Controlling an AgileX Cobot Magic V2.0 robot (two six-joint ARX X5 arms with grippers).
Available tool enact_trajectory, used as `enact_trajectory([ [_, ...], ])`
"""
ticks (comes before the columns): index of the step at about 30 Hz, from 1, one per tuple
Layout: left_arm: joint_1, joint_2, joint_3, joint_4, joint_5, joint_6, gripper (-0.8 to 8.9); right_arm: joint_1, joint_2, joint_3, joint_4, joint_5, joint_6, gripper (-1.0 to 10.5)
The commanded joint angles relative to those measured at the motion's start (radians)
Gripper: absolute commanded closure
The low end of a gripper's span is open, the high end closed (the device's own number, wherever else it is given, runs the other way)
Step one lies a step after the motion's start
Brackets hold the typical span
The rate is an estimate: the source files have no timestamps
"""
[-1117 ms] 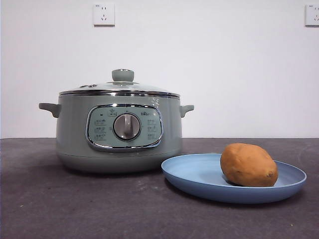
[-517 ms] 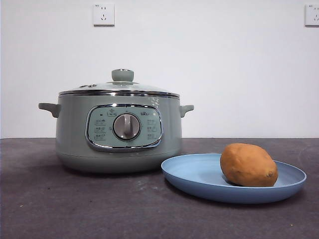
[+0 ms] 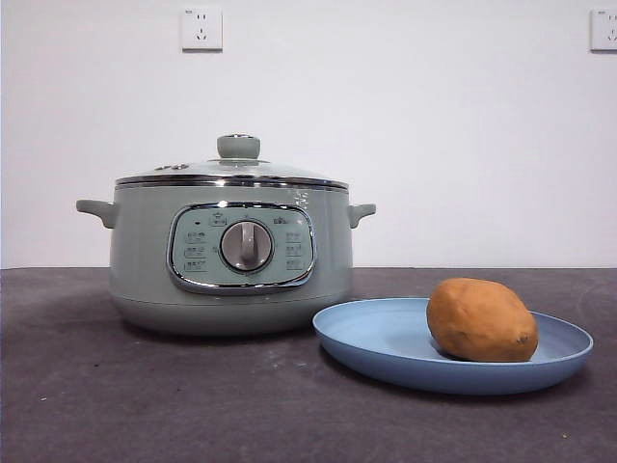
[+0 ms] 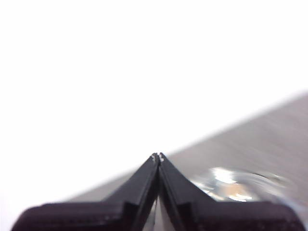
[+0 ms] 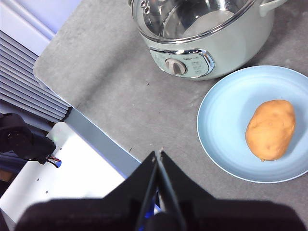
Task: Take the potato out from the steamer,put the potato on the plate,close the lid
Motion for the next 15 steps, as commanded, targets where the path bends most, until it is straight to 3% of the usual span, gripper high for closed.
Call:
enact_trajectory([
  [1, 0.059, -0.109, -0.221, 0.121, -0.032, -0.01, 8.17, 0.002, -0.003, 0.0, 0.002, -0.003, -0.002, 9.5],
  [5, 0.103, -0.258, -0.453, 0.217, -0.06, -0.013, 8.17, 0.002, -0.002, 0.0, 0.0, -0.003, -0.002, 9.5],
  [15, 0.111, -0.545, -0.911, 0.268, -0.071, -0.032, 8.17, 0.002, -0.002, 0.0, 0.0, -0.003, -0.002, 9.5],
])
